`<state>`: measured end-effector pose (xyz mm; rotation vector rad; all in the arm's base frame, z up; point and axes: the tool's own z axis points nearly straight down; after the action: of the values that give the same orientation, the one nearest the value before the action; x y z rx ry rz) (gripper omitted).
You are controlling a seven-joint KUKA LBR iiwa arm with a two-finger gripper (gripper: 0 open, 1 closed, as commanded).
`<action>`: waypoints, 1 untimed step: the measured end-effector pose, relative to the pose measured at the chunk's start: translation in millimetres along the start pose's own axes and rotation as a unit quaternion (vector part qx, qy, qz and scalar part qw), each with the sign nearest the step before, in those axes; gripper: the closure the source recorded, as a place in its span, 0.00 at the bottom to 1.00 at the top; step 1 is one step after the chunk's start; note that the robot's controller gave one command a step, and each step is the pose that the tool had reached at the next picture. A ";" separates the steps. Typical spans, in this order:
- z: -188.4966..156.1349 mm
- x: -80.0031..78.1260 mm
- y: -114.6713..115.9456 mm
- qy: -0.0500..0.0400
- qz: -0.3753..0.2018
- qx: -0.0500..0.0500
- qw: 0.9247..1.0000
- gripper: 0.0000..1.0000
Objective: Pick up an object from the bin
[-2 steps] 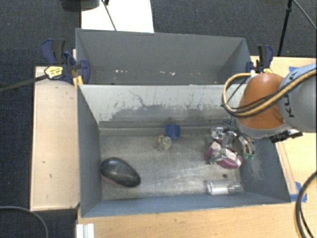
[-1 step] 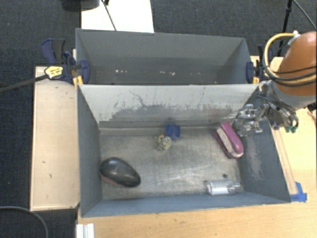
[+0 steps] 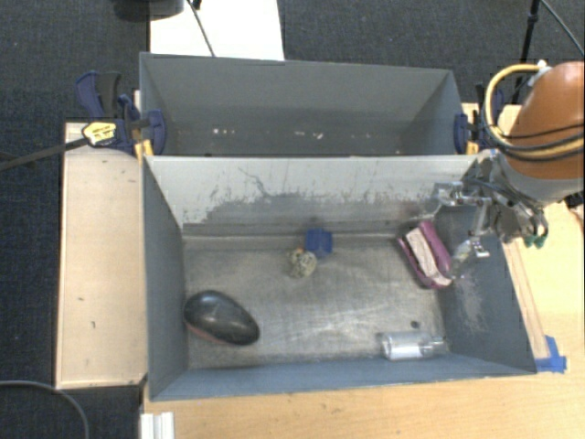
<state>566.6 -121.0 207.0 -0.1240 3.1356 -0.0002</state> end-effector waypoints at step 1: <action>90.6 -17.0 7.1 0.002 0.173 0.000 0.985 0.00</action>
Offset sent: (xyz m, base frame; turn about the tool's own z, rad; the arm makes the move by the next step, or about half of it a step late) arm 0.0166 0.0079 -0.0898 0.3486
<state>583.3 -112.7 116.5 0.4219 3.1131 0.0015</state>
